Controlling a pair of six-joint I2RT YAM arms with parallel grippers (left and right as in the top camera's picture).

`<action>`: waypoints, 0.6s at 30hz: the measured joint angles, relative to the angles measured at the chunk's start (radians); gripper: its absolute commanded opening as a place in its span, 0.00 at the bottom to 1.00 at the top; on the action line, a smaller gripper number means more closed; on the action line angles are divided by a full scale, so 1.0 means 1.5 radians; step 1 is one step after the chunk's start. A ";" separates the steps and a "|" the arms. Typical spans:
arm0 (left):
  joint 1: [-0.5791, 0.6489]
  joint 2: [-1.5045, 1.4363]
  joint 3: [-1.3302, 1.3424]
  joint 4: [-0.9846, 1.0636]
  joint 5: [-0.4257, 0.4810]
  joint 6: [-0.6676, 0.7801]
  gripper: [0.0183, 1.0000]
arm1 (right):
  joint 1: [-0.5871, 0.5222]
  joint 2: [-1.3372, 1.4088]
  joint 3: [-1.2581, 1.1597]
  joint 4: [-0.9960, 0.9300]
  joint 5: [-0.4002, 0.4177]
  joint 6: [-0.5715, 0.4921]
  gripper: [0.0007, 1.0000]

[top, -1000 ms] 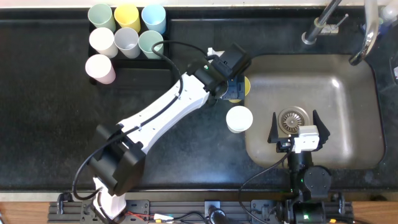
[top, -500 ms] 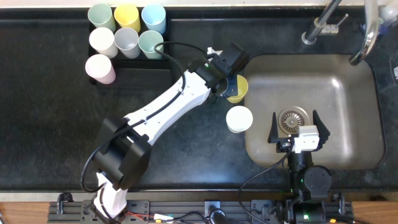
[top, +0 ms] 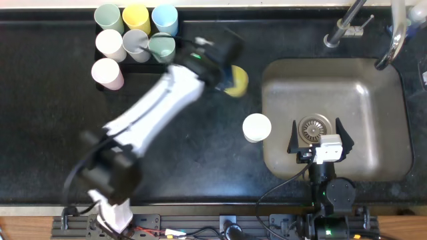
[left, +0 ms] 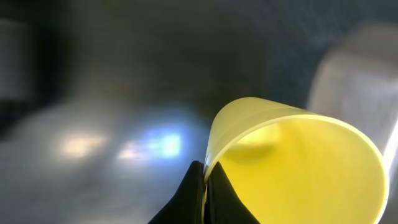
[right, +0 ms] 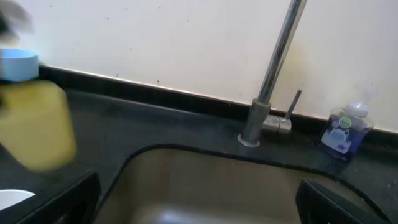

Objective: Store Cups

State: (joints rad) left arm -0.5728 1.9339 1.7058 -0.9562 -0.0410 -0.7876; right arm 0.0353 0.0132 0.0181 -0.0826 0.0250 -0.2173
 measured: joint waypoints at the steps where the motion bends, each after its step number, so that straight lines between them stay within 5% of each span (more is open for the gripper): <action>1: 0.026 -0.022 0.000 -0.019 0.000 -0.002 0.02 | 0.000 0.000 0.000 0.000 0.000 -0.001 1.00; 9: 0.280 -0.163 0.001 -0.125 -0.011 -0.015 0.02 | 0.000 0.000 0.000 0.000 0.000 -0.001 1.00; 18: 0.366 -0.134 0.001 -0.151 -0.007 -0.017 0.02 | 0.000 0.000 0.000 0.000 0.000 0.000 1.00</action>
State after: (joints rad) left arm -0.0238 1.7329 1.7077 -1.1828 -0.0521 -0.8127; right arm 0.0353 0.0132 0.0181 -0.0826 0.0250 -0.2176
